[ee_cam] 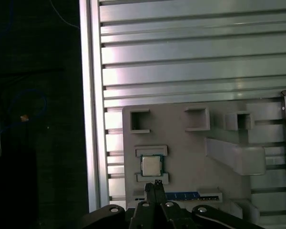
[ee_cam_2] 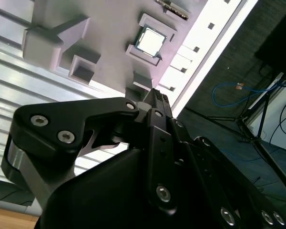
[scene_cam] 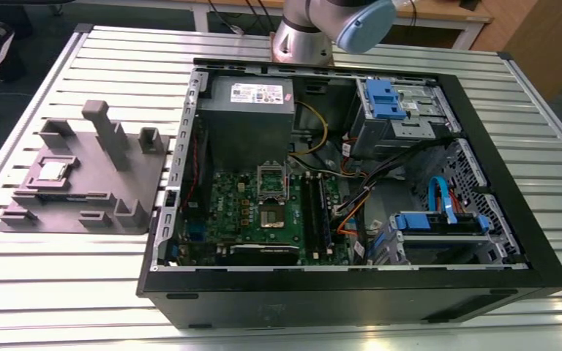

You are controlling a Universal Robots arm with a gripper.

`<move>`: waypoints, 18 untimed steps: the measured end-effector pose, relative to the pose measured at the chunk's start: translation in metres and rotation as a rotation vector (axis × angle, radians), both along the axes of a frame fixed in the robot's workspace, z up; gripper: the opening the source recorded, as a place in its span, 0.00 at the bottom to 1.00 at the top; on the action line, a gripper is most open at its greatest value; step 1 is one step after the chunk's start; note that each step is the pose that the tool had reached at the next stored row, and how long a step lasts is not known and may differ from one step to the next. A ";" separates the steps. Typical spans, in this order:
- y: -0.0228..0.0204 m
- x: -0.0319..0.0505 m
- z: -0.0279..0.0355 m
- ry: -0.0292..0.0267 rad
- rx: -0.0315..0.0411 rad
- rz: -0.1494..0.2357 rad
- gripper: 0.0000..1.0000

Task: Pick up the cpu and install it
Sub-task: 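Reach for the cpu, then pick up the cpu and move it towards the insertion slot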

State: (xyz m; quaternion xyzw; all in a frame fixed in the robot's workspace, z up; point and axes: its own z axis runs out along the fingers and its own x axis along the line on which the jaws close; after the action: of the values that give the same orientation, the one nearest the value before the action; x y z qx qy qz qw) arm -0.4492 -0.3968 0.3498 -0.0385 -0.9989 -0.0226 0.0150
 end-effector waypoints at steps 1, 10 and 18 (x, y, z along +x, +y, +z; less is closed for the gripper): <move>0.0000 -0.0008 0.0000 0.0003 0.0002 0.000 0.11; 0.0000 -0.0017 -0.0001 0.0009 0.0009 0.000 0.11; 0.0000 -0.0018 -0.0001 0.0009 0.0009 0.000 0.18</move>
State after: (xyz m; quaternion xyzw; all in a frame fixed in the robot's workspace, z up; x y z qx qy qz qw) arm -0.4510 -0.3967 0.3496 -0.0385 -0.9989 -0.0231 0.0155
